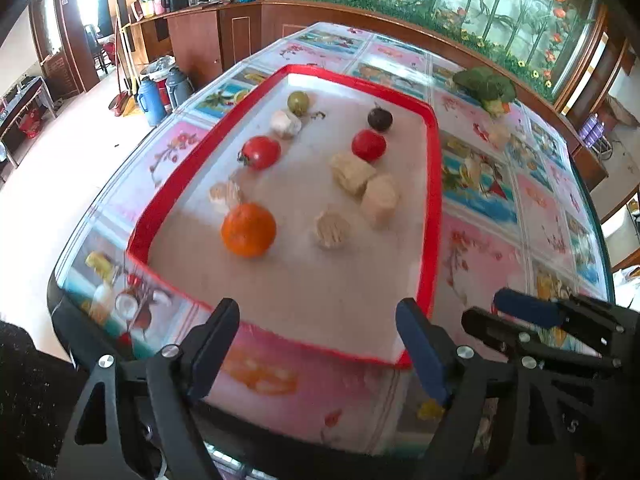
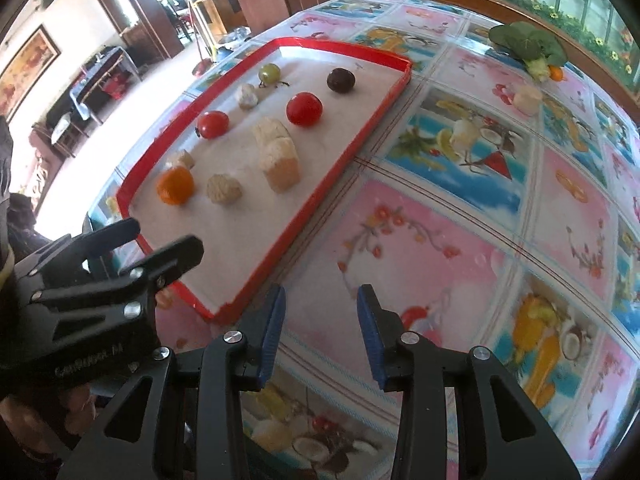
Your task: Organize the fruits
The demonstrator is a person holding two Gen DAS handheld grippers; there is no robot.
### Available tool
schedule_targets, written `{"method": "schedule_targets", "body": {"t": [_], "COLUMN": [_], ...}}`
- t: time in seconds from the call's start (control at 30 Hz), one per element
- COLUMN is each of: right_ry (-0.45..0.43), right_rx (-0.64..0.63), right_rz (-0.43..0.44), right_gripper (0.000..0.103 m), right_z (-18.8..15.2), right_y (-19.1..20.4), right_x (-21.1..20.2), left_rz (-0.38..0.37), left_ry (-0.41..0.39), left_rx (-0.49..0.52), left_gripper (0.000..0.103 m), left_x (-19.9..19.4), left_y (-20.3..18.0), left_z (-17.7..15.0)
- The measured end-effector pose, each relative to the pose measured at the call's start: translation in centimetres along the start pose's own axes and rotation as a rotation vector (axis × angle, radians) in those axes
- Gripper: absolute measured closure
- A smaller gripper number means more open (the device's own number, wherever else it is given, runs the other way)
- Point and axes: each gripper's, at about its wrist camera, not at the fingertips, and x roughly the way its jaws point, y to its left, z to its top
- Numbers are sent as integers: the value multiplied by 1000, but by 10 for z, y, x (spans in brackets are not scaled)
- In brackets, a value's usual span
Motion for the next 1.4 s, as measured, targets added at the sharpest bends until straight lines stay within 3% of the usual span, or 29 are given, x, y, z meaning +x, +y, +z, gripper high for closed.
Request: {"method": "schedule_targets", "body": {"t": [0.27,0.6,1.0,1.4], "right_ry": [14,39,30,-7], "right_rx": [-34,-58,-77,-124], "right_rz": [-30,-39,-83,-133], "right_gripper": [65,65,65,62], "right_z": [-11,-16,-18,-15], "right_y": [7,11,12,23], "right_x": [-3,1,-4,-9], "left_rz": [39,19,1,38], "left_ry": [18,62,111,63], "left_rx": [-19,-70,-42,-72], "left_gripper": [16,5,5,5], "left_x": [-10,-7,-14,-16], "left_y": [3,15,23,23], "left_z": [-17,-24,-33,-38]}}
